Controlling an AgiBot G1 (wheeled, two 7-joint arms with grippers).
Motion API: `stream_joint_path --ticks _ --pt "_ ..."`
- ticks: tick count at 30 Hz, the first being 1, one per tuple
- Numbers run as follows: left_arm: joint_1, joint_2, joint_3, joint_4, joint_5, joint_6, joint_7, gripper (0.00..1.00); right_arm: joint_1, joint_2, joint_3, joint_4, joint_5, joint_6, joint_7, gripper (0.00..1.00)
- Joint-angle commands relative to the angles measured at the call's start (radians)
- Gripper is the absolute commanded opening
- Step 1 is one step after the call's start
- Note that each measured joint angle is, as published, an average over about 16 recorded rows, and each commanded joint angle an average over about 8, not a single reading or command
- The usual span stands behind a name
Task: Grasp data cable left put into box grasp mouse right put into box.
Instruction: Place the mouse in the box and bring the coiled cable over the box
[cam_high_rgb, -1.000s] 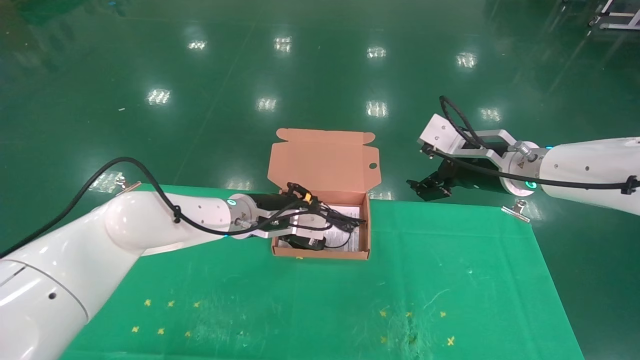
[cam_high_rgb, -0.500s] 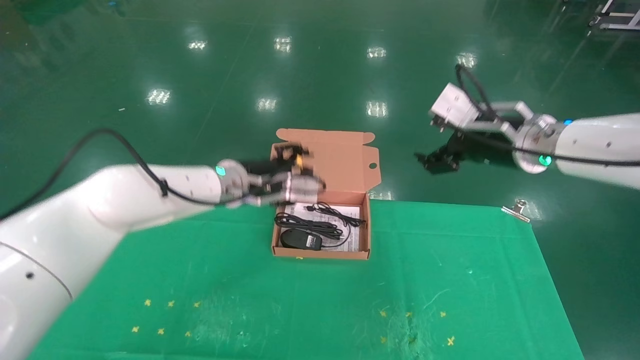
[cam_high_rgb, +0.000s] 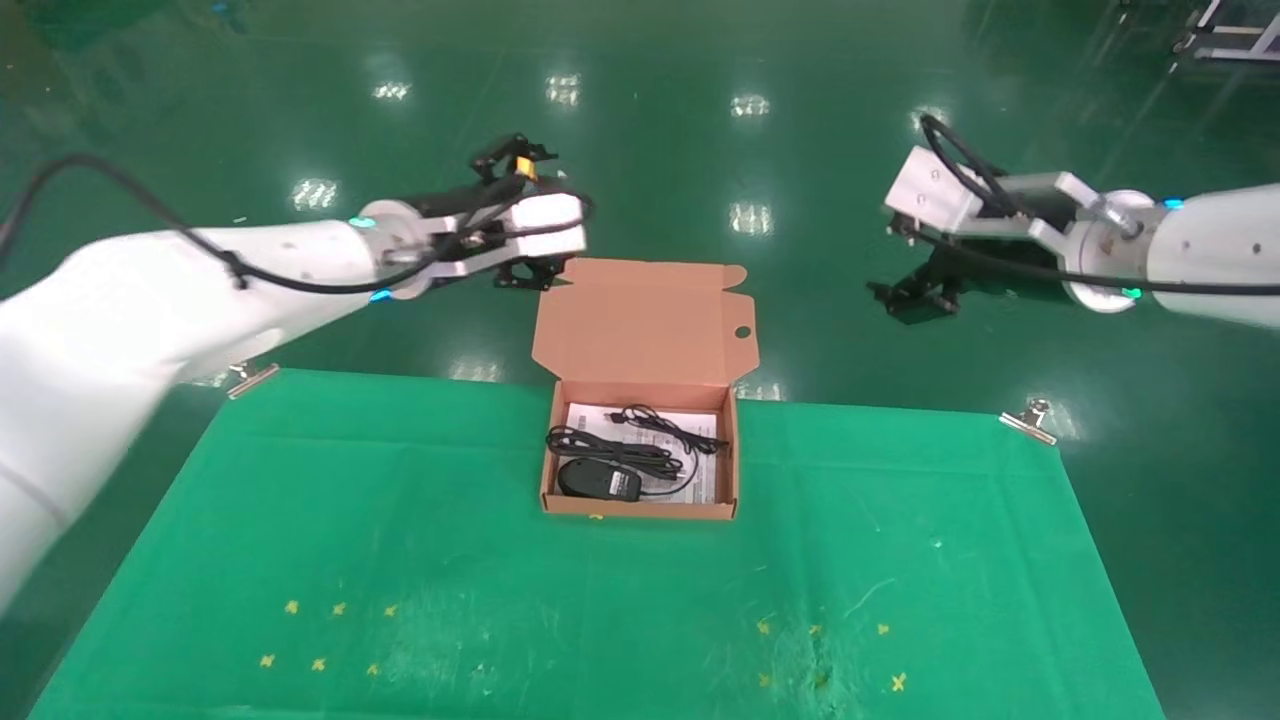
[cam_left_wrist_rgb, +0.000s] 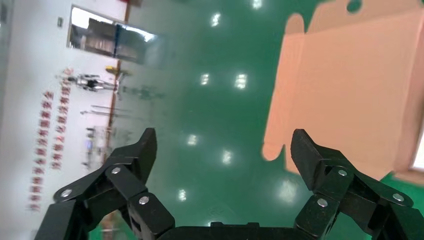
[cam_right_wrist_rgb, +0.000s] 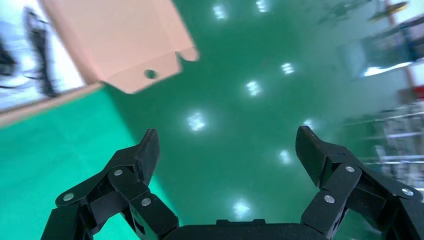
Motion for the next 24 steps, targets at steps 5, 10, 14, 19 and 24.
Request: stream_joint_path --ticks 5,10,14,19,24 --pt "0.054 -0.067 -0.062 -0.068 -0.081 0.095 -0.059 1.00 -0.065 0.025 0.077 0.026 0.101 -0.075 -0.043 1.00" --pt "0.105 -0.128 -0.118 -0.130 -0.153 0.184 -0.112 1.00 -0.127 0.048 0.149 0.050 0.198 -0.144 -0.082 1.00" --pt "0.145 -0.175 -0.161 -0.179 -0.210 0.253 -0.153 1.00 -0.176 0.067 0.206 0.069 0.273 -0.198 -0.112 1.00" --pt "0.195 -0.235 -0.216 -0.242 -0.282 0.341 -0.206 1.00 -0.237 0.090 0.278 0.093 0.369 -0.267 -0.151 1.00" --pt "0.230 -0.277 -0.254 -0.284 -0.331 0.401 -0.242 1.00 -0.279 0.106 0.327 0.109 0.435 -0.314 -0.178 1.00"
